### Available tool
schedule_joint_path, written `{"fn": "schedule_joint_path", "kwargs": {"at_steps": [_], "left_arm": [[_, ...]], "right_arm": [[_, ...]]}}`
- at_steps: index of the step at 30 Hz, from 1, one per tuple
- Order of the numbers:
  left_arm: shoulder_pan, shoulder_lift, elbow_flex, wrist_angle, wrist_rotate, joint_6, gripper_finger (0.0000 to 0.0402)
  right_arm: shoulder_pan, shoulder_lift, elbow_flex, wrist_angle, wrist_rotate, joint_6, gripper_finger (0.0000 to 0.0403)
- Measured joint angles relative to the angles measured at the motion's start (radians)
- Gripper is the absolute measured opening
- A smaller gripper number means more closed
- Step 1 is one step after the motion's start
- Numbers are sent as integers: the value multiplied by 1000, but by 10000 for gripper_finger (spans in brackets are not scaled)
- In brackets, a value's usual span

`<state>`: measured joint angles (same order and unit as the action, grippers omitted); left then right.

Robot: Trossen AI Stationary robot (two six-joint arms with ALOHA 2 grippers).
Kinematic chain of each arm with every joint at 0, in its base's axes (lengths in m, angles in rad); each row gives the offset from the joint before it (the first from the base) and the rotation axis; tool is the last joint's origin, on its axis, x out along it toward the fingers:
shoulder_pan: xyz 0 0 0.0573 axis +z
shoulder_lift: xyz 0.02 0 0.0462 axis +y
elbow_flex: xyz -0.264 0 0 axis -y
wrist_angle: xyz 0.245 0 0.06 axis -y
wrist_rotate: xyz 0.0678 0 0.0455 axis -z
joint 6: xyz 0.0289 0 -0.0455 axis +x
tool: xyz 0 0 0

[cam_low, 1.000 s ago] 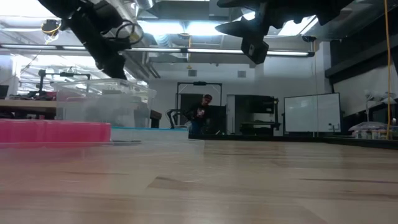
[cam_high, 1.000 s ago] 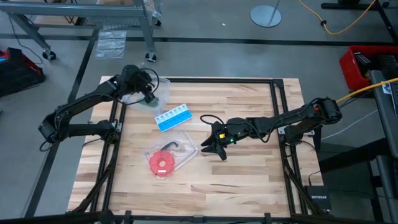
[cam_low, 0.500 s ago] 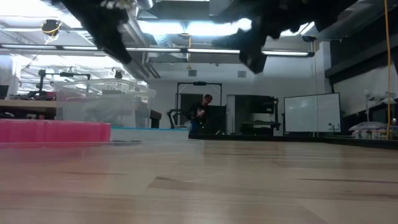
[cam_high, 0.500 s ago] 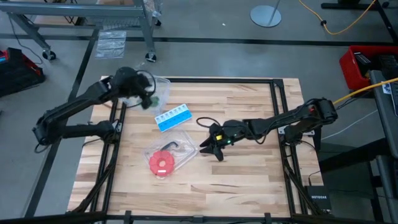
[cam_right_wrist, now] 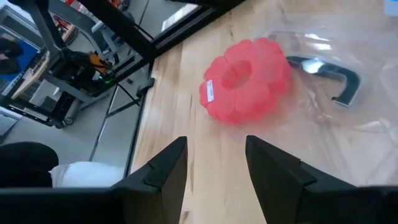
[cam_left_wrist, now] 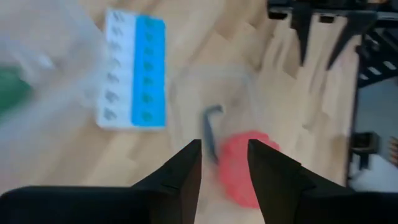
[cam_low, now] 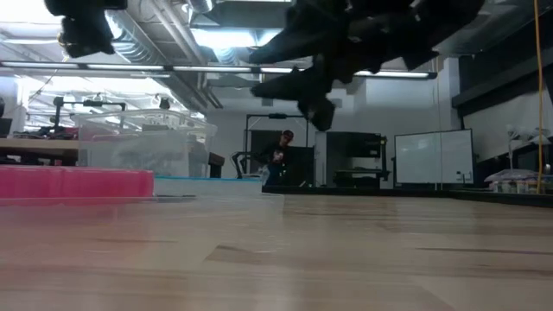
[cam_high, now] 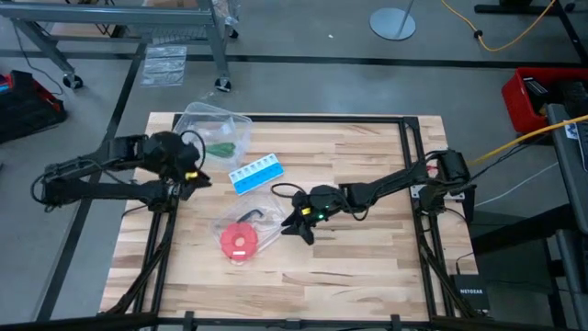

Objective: Roll bandage
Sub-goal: Remove the pill organizer from the lid

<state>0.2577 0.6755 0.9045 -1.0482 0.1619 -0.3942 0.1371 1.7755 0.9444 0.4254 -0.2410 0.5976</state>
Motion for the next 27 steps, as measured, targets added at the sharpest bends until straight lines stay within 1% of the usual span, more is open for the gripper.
{"fn": "schedule_joint_path", "kwargs": {"at_steps": [6, 8, 12, 15, 17, 23, 27], "left_arm": [[-146, -4, -65, -19, 0, -190, 104], [-183, -1, -97, -14, -1, -236, 100], [-250, 1, -177, -11, -35, -356, 95], [-305, 8, -248, 2, -43, -437, 90], [-349, 12, -299, 52, -43, -487, 87], [-475, 33, -428, 330, -44, -584, 87], [-518, 60, -474, 399, -58, -627, 87]], "right_arm": [[0, 108, 90, -9, -20, 13, 168], [0, 134, 115, -9, -25, 54, 168], [0, 163, 148, -13, -29, 132, 168], [1, 174, 162, -45, -41, 181, 168], [8, 180, 168, -76, -41, 210, 168], [29, 188, 170, -86, -33, 245, 168], [35, 188, 170, -79, -14, 247, 168]]}}
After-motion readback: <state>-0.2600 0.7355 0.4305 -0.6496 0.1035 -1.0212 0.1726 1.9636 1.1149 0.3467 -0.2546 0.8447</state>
